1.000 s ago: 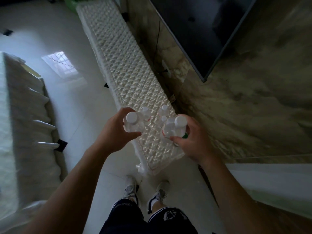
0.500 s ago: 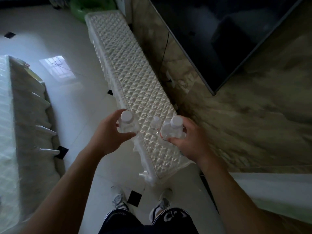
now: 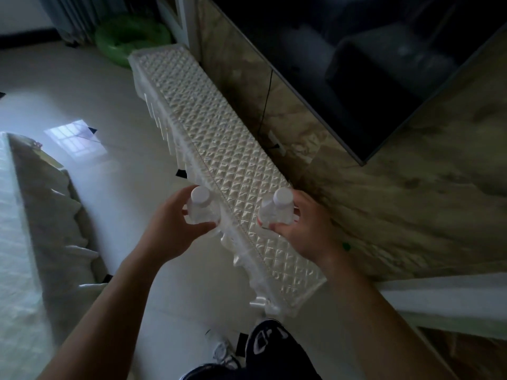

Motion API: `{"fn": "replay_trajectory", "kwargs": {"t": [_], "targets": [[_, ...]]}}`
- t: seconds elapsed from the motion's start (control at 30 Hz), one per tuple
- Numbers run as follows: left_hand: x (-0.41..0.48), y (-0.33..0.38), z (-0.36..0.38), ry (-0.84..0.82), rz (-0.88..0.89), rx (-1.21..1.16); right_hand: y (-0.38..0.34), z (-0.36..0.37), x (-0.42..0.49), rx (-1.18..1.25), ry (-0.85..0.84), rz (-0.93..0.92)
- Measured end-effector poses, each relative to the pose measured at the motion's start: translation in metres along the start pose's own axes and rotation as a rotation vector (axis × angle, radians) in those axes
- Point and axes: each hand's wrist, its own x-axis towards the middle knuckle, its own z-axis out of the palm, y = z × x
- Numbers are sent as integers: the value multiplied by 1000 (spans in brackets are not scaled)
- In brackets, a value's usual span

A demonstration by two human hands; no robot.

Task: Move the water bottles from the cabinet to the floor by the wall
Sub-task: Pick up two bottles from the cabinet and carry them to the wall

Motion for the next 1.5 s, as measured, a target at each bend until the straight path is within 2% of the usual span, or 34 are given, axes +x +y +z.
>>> {"fn": "replay_trajectory", "kwargs": {"t": [0.27, 0.9, 1.5], "targets": [[39, -23, -36, 18, -42, -9, -19, 28, 51, -21, -23, -12], [222, -84, -145, 156, -70, -13, -98, 102, 280, -14, -139, -142], [401, -194, -329, 43, -33, -46, -225, 255, 454, -14, -57, -34]]}}
